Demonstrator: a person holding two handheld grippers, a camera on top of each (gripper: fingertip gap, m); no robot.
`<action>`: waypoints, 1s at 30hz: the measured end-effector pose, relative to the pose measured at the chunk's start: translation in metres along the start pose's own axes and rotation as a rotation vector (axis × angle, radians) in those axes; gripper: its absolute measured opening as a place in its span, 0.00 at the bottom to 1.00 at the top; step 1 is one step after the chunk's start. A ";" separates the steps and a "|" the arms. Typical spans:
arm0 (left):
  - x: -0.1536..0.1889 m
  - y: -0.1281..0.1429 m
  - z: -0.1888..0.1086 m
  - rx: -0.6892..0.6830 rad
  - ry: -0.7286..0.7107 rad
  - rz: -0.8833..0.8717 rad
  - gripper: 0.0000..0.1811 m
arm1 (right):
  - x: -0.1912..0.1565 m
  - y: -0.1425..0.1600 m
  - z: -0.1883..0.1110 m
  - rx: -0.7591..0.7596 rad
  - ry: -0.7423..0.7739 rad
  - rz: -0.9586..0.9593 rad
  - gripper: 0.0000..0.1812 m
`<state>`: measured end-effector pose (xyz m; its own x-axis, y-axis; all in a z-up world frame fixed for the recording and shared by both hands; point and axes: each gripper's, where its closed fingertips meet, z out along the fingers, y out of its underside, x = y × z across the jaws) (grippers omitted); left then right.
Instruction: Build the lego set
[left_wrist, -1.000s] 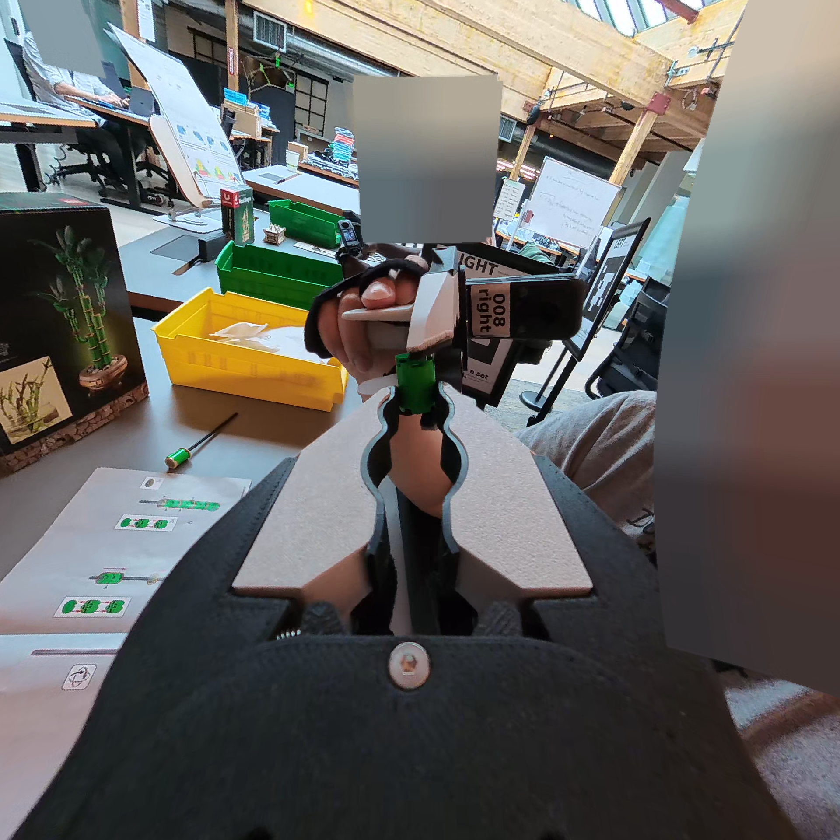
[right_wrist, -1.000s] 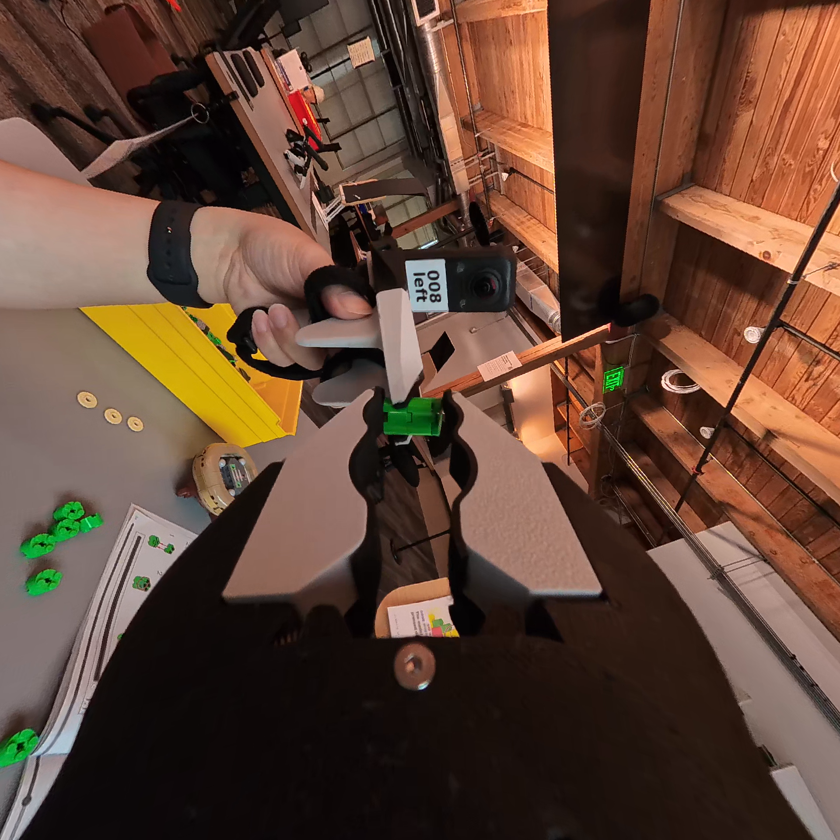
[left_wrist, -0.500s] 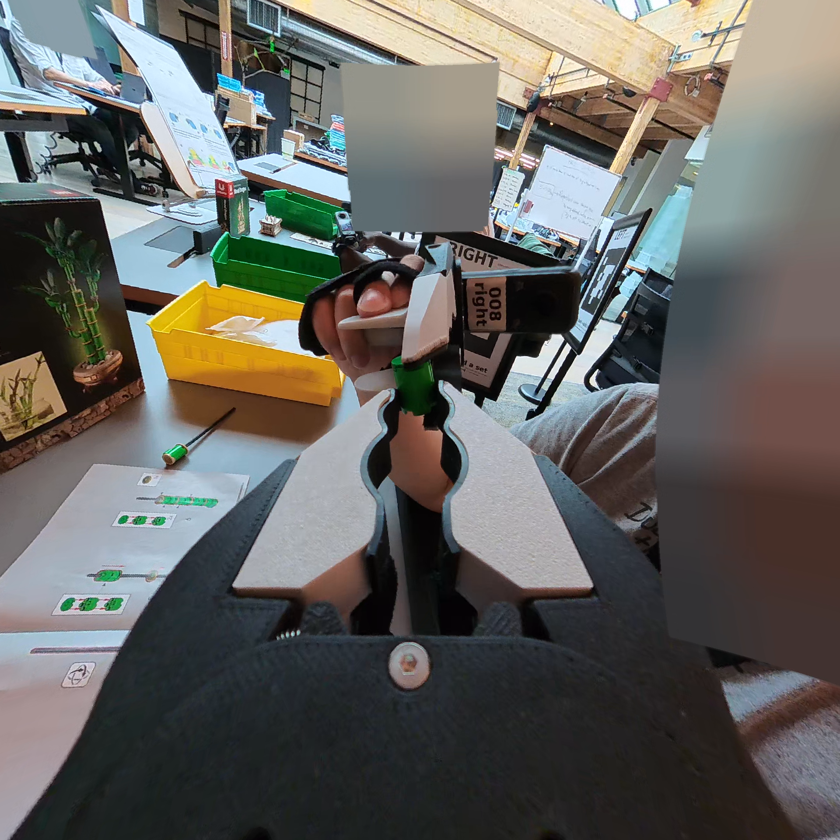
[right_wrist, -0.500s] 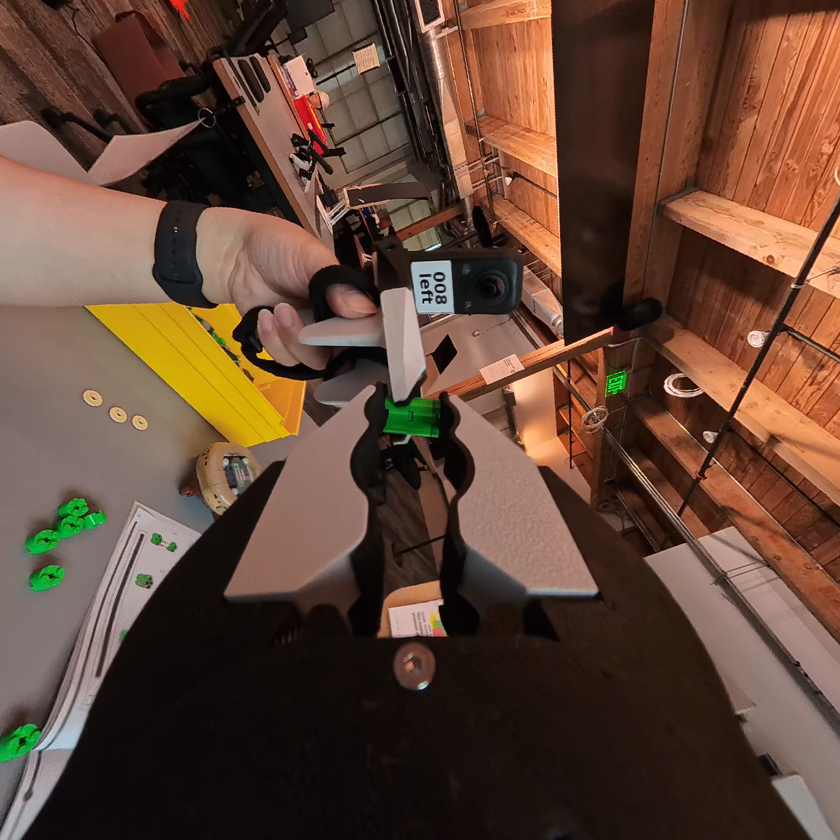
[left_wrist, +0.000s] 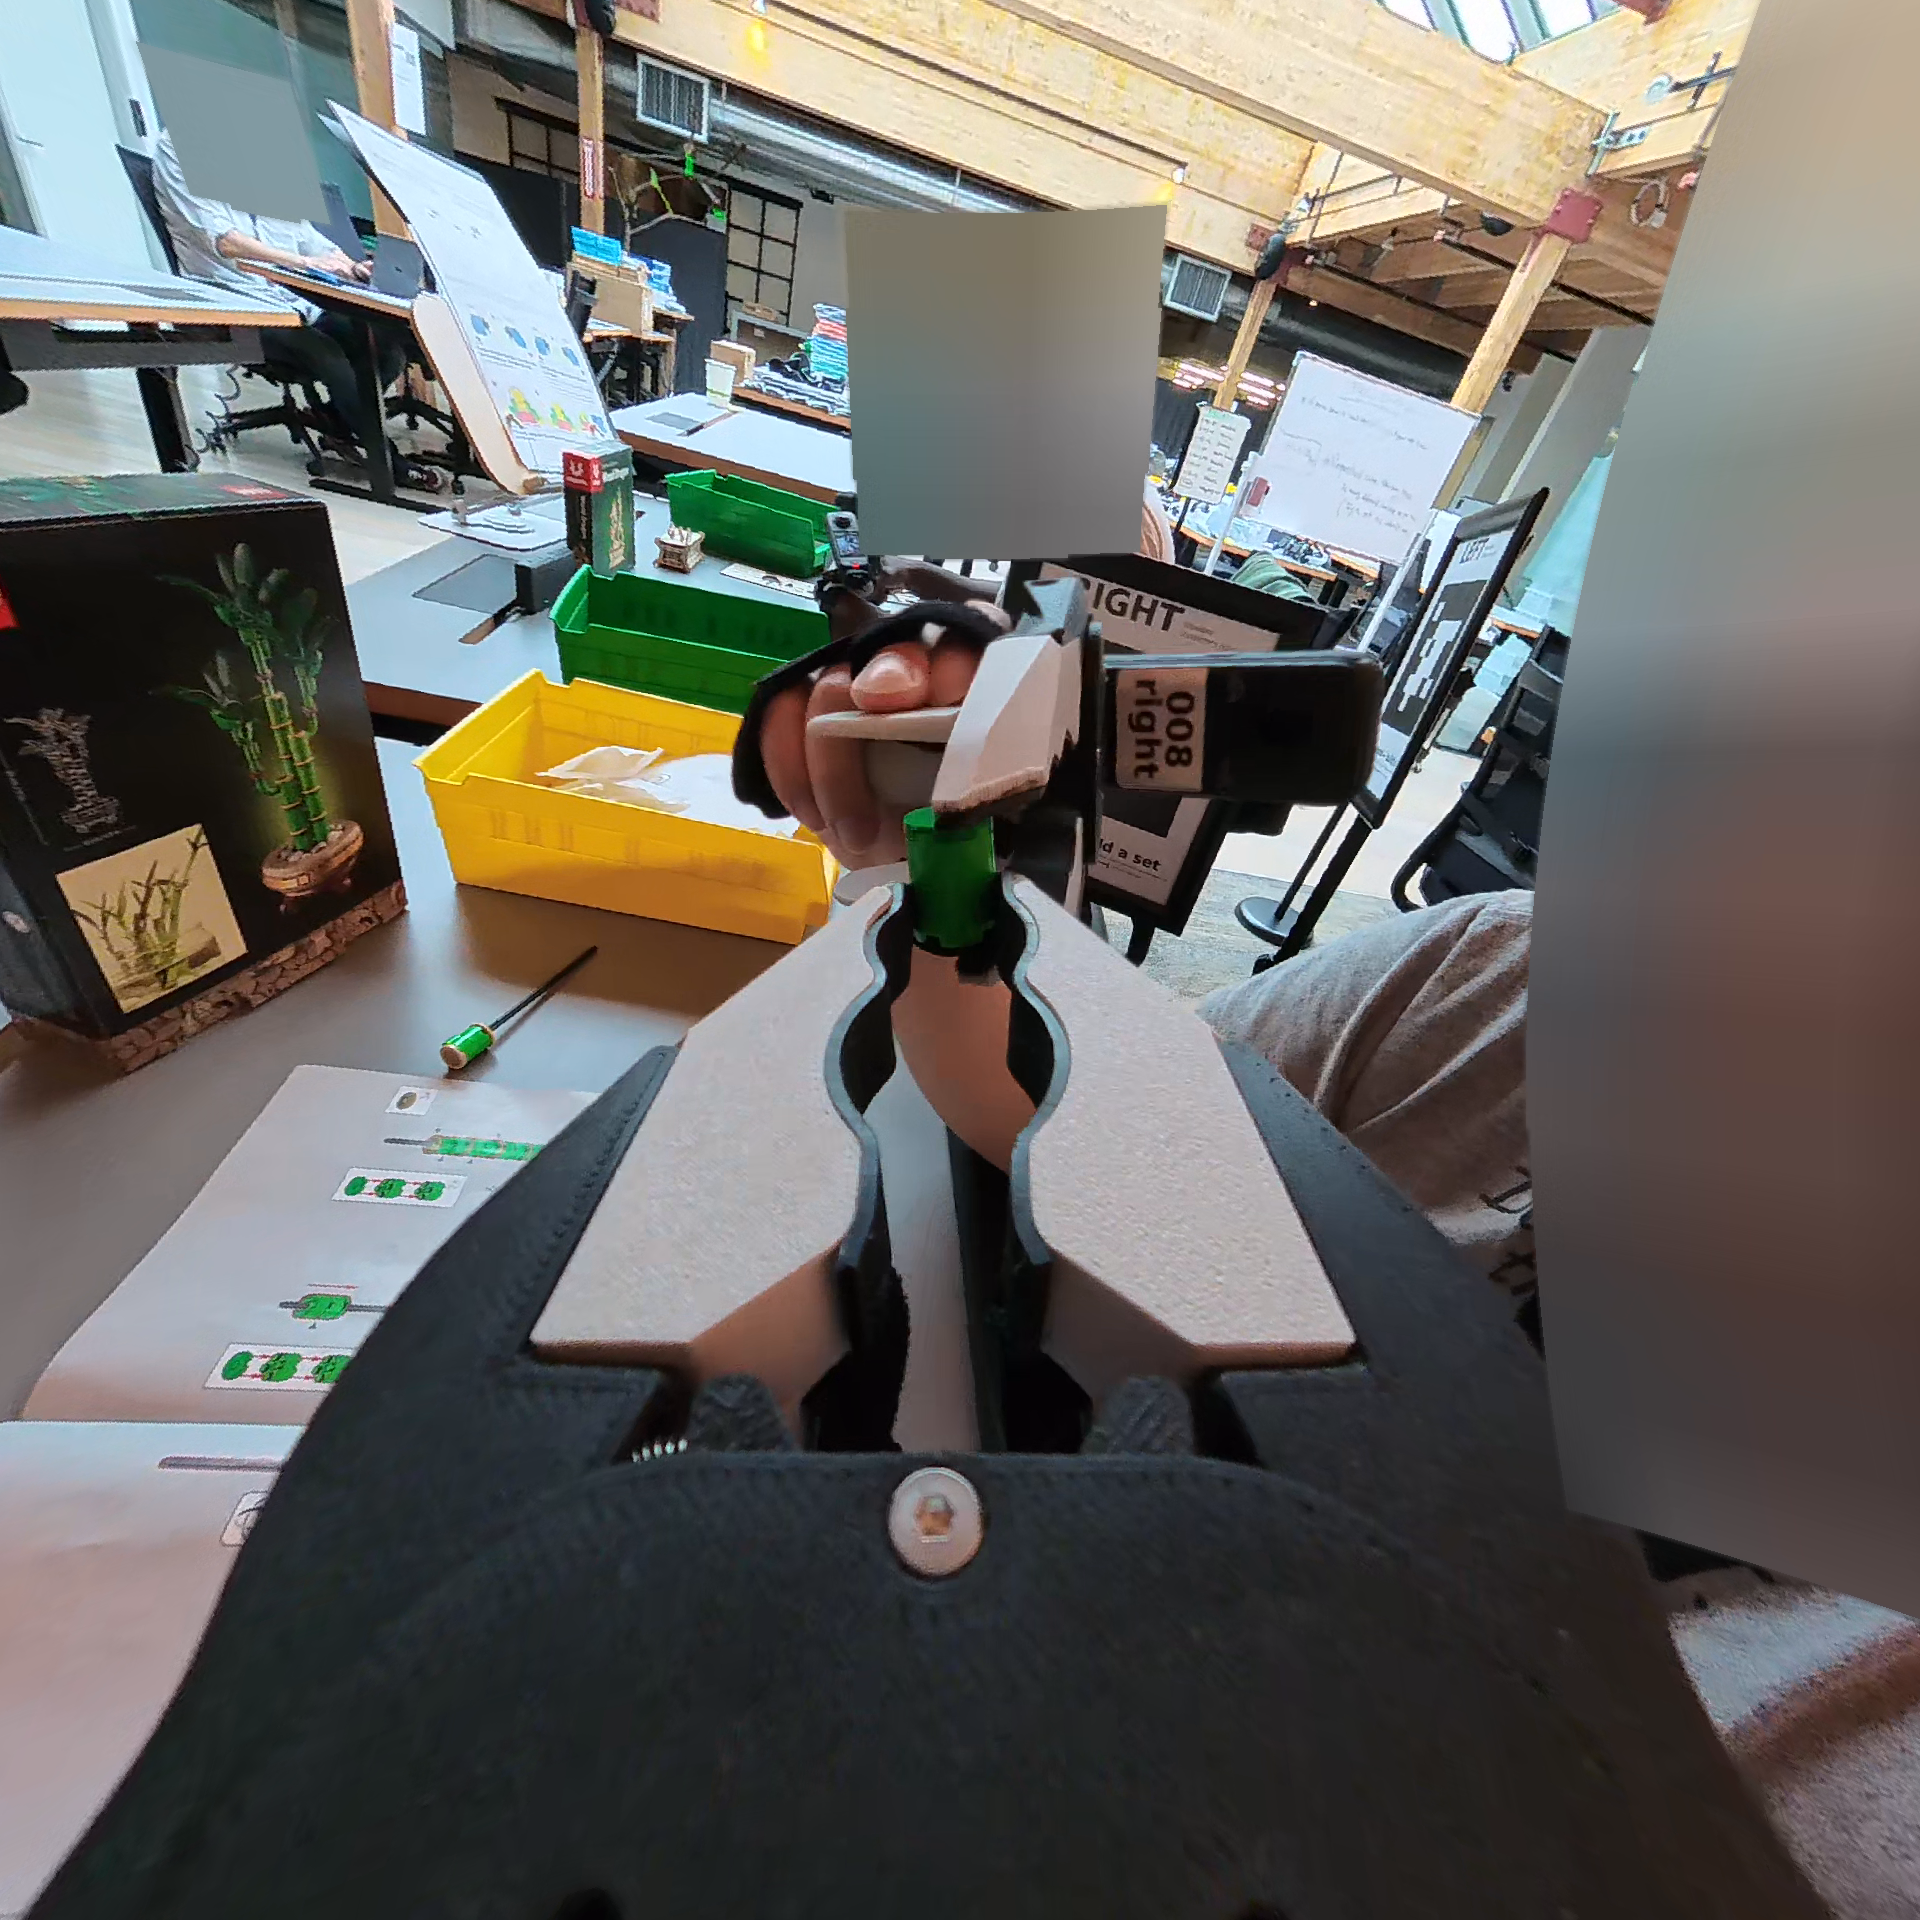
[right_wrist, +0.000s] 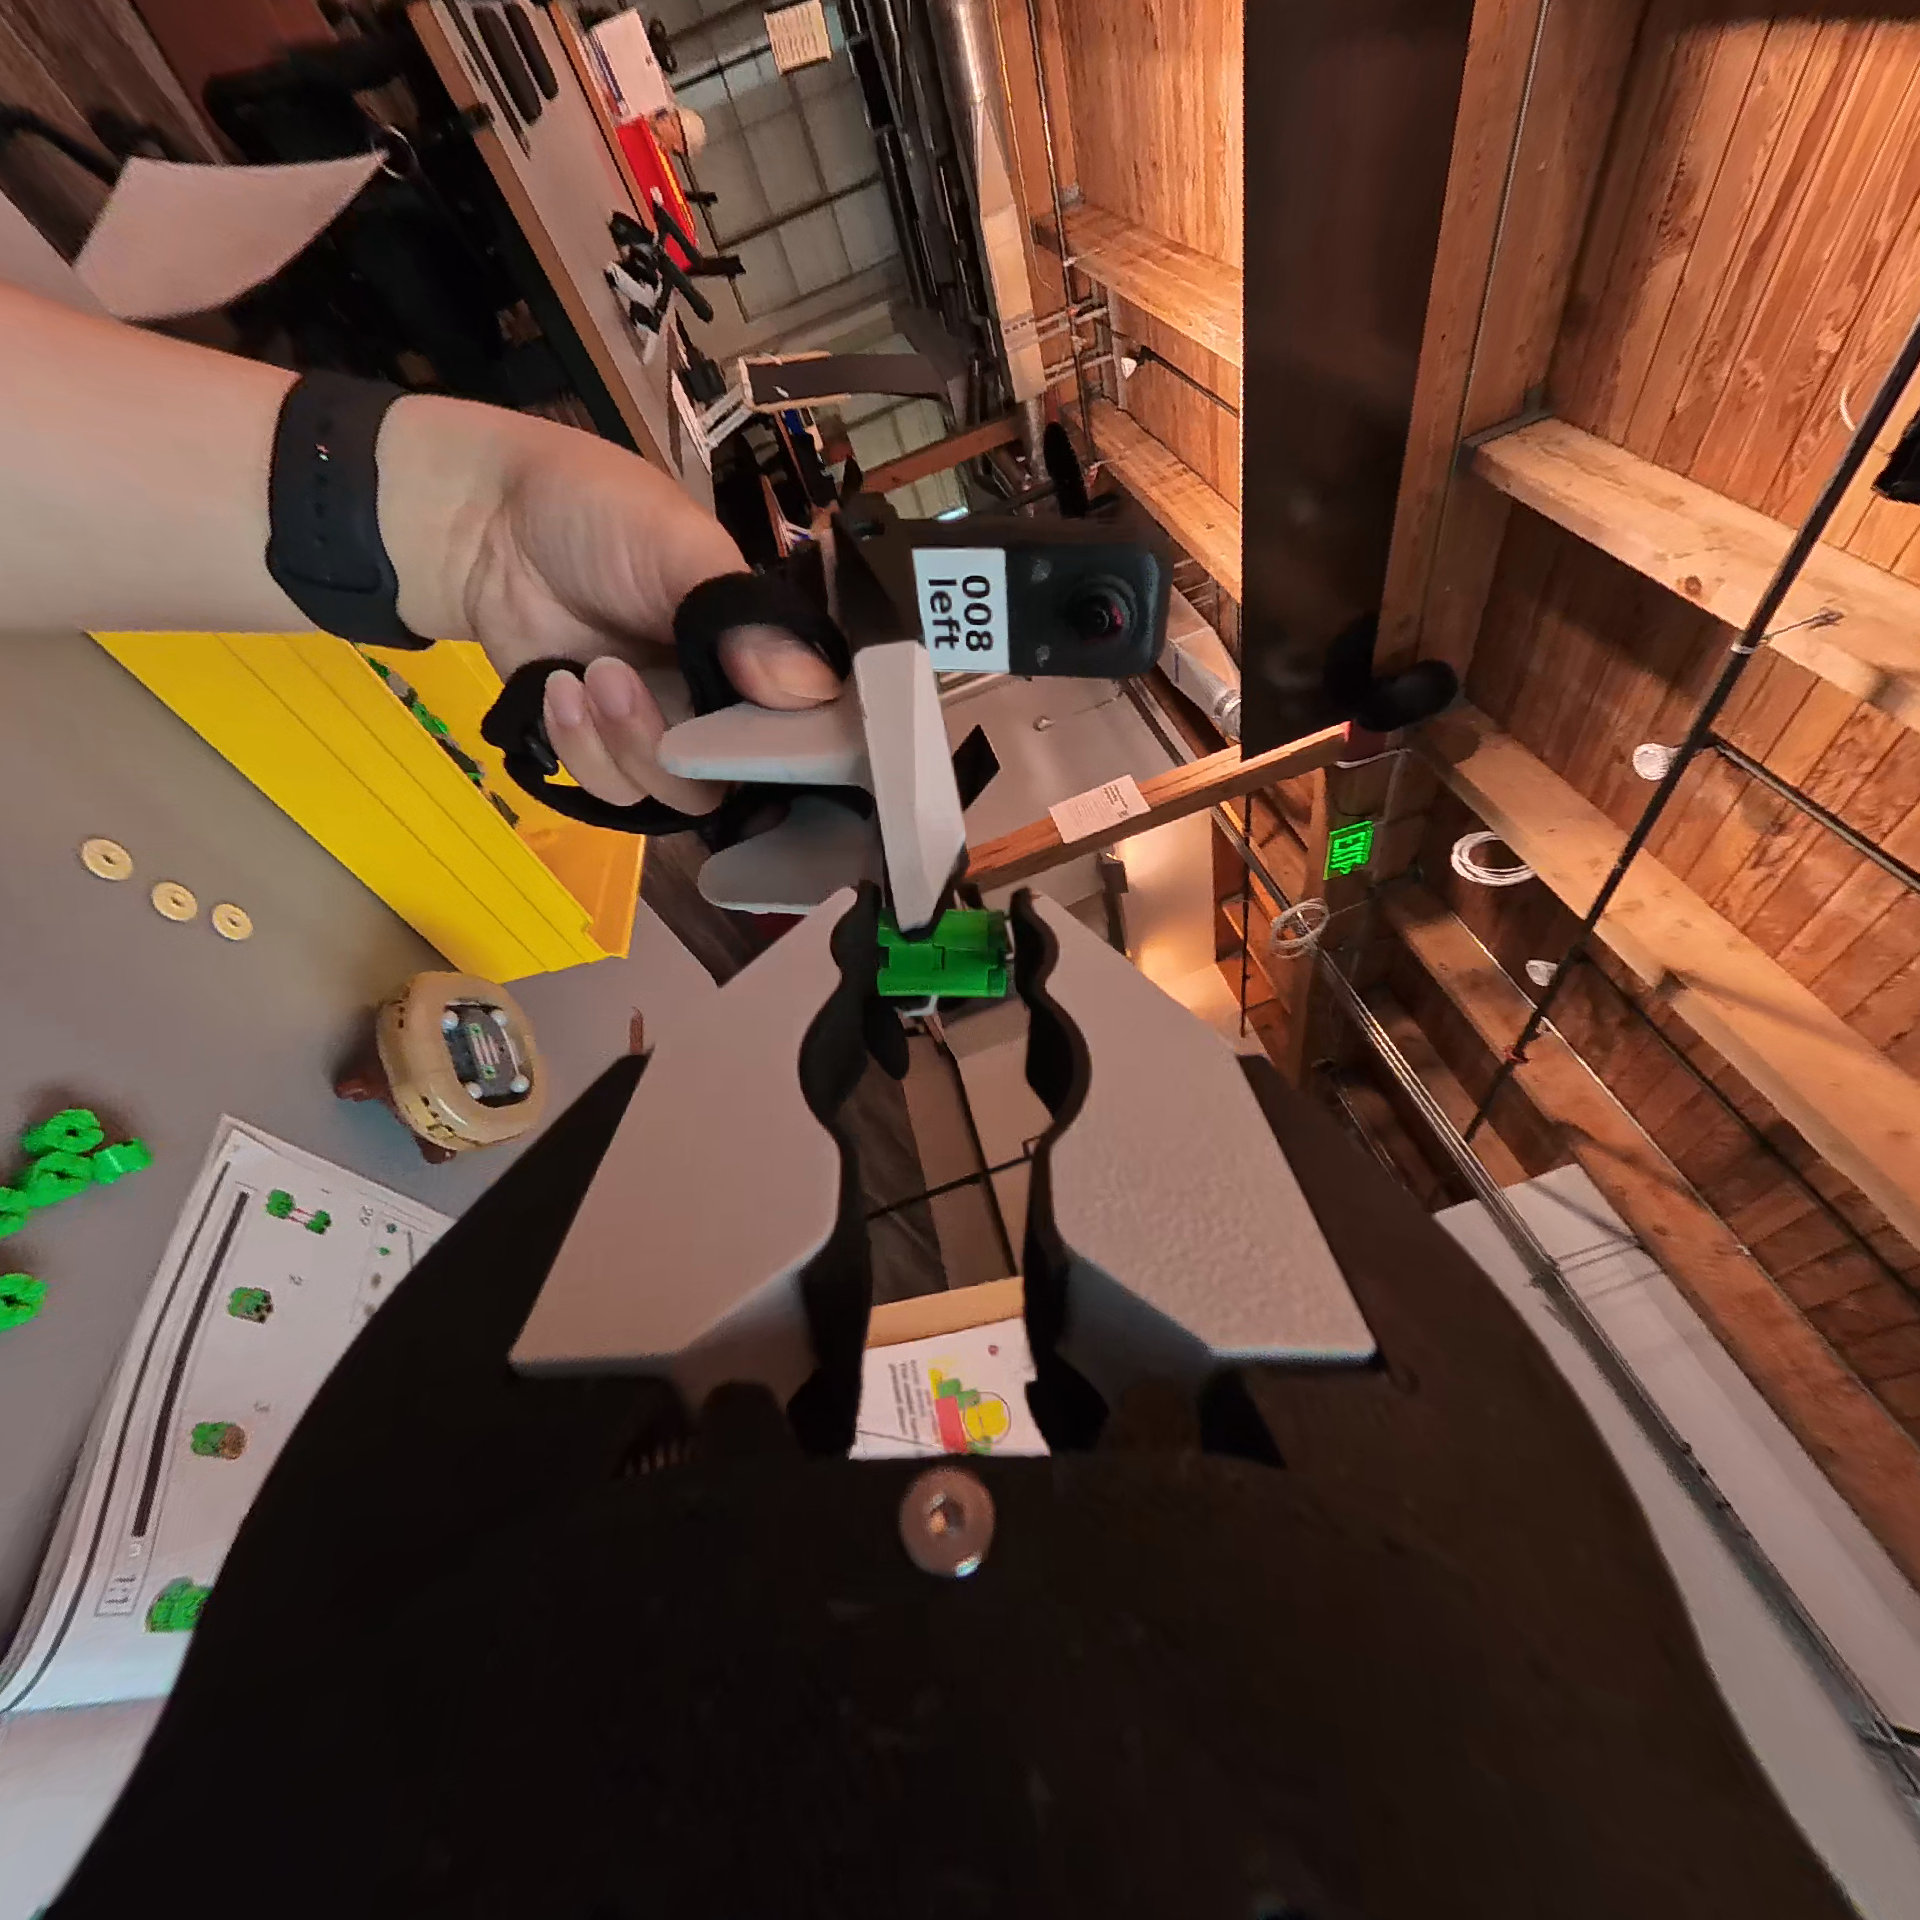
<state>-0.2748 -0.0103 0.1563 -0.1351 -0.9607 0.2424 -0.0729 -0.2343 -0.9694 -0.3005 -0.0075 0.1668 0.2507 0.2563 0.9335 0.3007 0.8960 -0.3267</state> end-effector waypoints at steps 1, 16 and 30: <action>0.000 0.000 0.000 0.003 0.002 0.000 0.07 | 0.002 0.000 0.000 -0.006 0.011 -0.007 0.15; -0.006 0.002 0.003 0.004 0.012 -0.016 0.07 | -0.001 0.008 -0.001 -0.052 -0.016 -0.019 0.12; -0.027 0.002 0.003 0.010 -0.109 0.022 0.08 | 0.002 0.027 0.003 -0.119 0.000 -0.011 0.13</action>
<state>-0.2681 0.0145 0.1479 -0.0284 -0.9761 0.2156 -0.0608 -0.2136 -0.9750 -0.2949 0.0188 0.1605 0.2464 0.2467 0.9372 0.4102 0.8496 -0.3315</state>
